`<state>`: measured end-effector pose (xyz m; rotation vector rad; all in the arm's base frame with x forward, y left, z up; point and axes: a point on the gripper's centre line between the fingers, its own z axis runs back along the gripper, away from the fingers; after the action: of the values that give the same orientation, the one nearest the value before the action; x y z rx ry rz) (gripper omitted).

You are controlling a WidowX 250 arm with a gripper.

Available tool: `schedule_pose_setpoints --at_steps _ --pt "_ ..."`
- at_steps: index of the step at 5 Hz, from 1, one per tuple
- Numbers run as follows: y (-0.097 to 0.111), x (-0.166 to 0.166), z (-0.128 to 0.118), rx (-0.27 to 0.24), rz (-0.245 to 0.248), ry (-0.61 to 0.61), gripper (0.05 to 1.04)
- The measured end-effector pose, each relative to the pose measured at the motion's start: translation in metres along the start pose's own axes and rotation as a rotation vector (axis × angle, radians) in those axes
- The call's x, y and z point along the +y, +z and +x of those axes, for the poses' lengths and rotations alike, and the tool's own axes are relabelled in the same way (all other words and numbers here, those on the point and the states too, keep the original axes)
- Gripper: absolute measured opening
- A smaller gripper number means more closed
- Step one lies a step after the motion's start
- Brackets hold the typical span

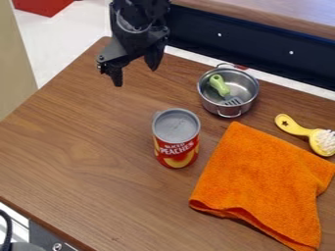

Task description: Moved the red can to the upper right of the table

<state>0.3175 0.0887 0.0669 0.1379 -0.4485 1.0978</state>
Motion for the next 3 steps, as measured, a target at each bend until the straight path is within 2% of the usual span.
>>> schedule_pose_setpoints --at_steps 1,2,3 --pt "-0.007 0.005 -0.007 0.023 0.027 -0.006 1.000" --pt "-0.001 0.010 -0.017 0.053 0.045 -0.034 1.000" --pt "0.019 0.012 -0.020 0.084 0.007 -0.061 1.000"
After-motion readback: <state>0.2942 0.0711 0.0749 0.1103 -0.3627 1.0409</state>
